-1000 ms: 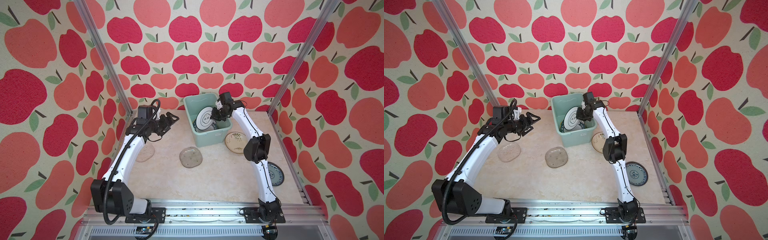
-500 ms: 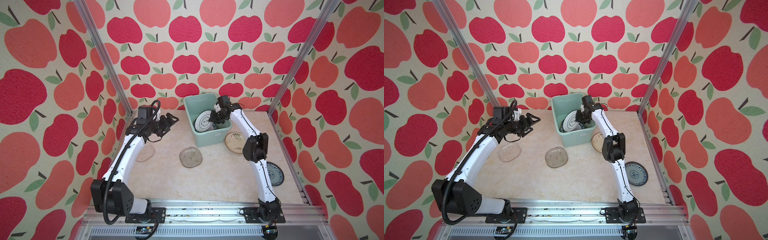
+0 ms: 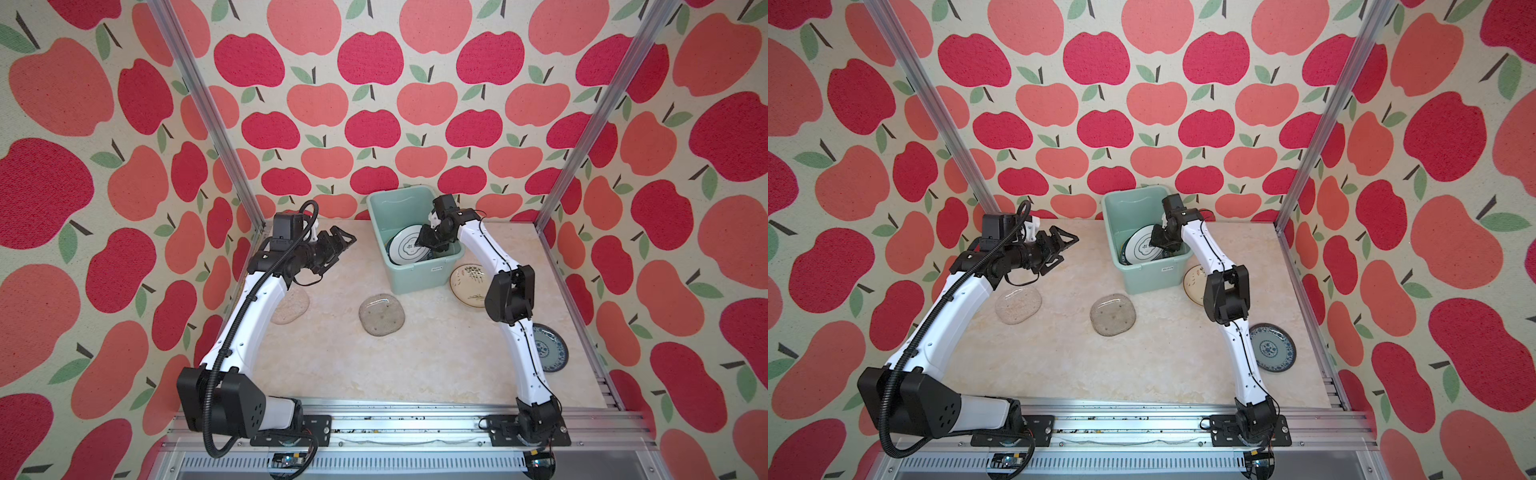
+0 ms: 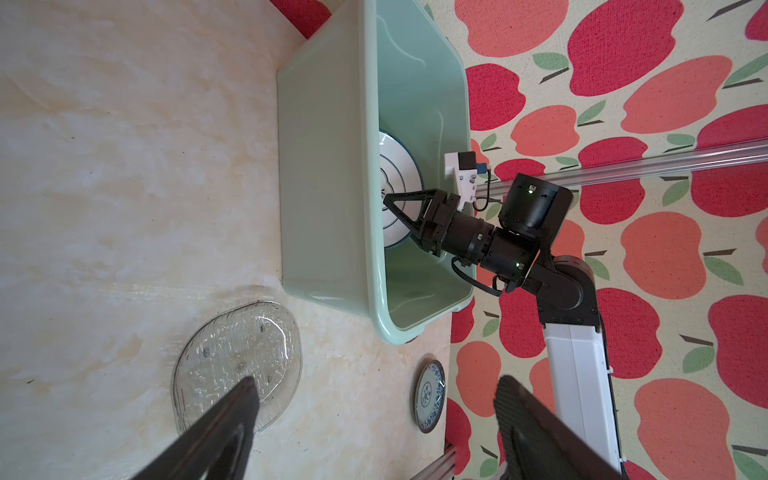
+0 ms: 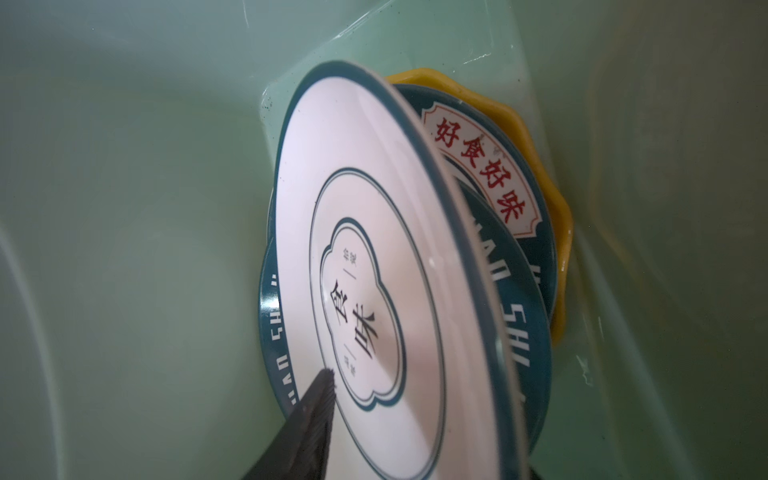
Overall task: Place the plates into the plastic bin on the countertop
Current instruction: 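Lower the white plate onto the stack and open the right gripper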
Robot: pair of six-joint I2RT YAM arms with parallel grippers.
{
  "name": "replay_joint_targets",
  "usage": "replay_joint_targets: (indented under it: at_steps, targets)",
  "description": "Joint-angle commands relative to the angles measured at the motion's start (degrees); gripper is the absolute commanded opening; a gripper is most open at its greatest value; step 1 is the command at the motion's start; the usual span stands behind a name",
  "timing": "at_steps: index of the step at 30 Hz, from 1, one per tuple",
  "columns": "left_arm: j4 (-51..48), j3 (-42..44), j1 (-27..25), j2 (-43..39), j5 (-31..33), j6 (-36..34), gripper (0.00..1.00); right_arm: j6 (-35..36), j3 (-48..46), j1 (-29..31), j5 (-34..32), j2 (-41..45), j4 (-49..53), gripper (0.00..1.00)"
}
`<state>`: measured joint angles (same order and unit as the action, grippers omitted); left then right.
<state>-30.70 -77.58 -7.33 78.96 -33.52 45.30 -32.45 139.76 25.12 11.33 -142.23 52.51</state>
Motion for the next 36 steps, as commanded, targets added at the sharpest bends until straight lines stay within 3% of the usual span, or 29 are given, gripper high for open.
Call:
replay_joint_targets:
  at_steps: [1, 25, 36]
  targets:
    - [0.0, 0.4, 0.2, -2.1, 0.8, 0.5, 0.91, -1.6, -0.7, -0.1, -3.4, -0.1, 1.9, 0.48]
    - [2.5, 5.5, 1.7, -1.8, -1.6, 0.8, 0.91, -0.6, -1.6, 3.1, -15.0, -1.4, 2.6, 0.68]
    - [2.6, 8.4, 3.2, -3.6, -2.2, 0.3, 0.91, 0.1, 1.6, 4.3, -20.5, -2.8, 6.8, 0.70]
